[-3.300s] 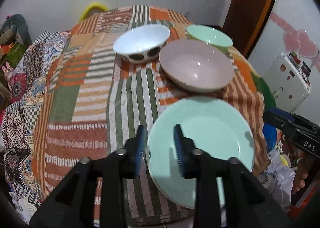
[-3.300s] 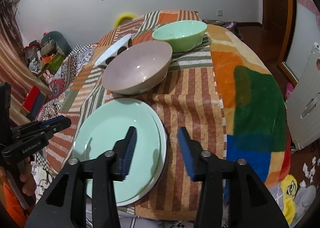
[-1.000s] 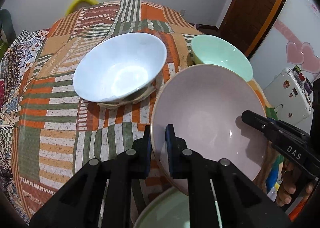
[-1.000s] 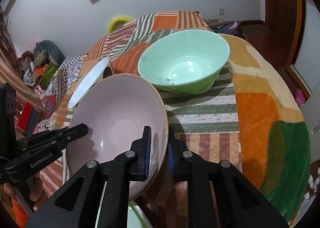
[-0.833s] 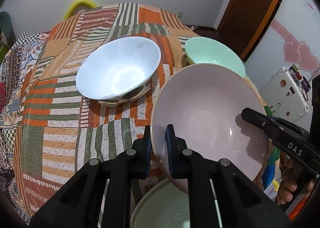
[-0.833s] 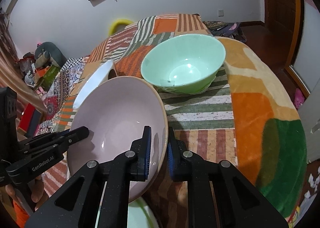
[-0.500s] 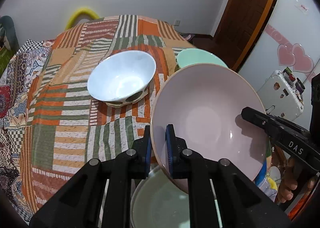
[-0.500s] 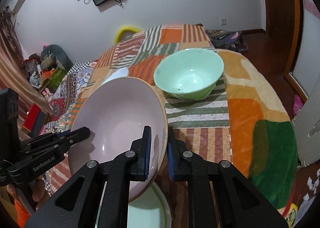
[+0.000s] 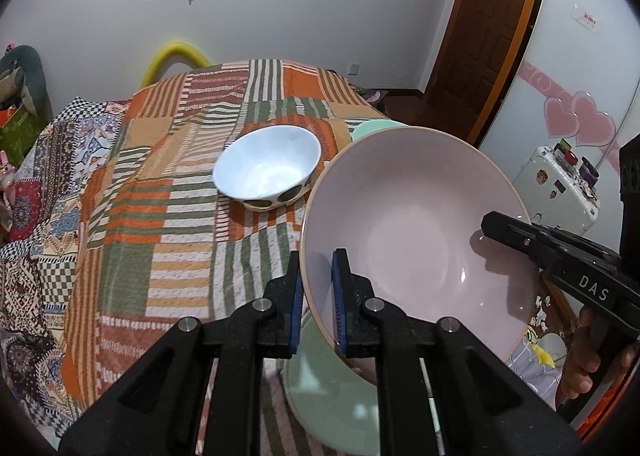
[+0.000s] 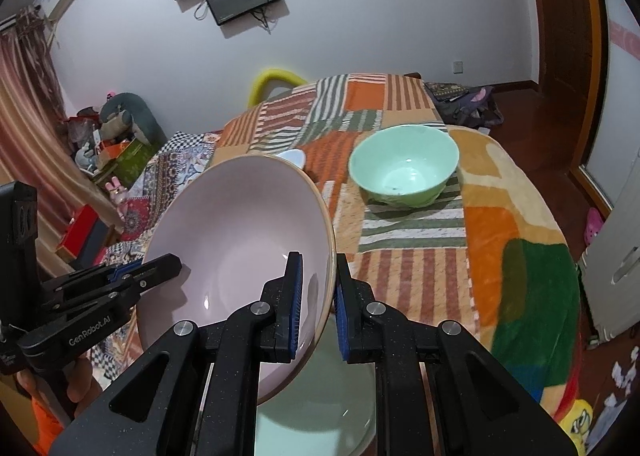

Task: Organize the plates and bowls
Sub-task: 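Carry the pink bowl with both tools and lower it onto the green plate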

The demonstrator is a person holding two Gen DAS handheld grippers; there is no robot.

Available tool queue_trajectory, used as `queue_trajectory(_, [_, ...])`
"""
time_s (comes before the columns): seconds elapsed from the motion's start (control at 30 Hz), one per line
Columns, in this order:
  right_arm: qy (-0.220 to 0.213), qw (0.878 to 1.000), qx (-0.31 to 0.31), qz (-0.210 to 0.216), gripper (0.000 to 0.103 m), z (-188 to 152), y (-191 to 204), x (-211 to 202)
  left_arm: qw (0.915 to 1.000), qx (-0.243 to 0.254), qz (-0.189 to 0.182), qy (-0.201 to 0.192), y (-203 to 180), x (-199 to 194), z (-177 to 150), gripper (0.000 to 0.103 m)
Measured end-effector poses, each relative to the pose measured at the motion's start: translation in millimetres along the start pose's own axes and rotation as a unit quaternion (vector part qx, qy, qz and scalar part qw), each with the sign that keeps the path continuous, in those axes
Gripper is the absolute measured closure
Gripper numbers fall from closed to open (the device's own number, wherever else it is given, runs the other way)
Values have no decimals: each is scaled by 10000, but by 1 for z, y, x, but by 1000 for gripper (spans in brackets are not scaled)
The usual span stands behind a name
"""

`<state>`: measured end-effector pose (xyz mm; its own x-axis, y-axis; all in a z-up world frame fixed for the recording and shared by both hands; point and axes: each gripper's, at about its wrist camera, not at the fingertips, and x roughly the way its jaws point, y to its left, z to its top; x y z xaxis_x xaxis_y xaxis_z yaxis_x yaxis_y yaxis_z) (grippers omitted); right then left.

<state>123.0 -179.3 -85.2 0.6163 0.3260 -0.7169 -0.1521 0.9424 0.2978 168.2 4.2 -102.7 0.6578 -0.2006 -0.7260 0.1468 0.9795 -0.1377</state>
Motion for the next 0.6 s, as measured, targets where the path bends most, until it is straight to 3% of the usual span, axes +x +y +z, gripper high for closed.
queue_trajectory(0.6, [158, 9974, -582, 407, 88, -20, 66, 5, 9977, -456, 465, -193, 55, -65, -45, 90])
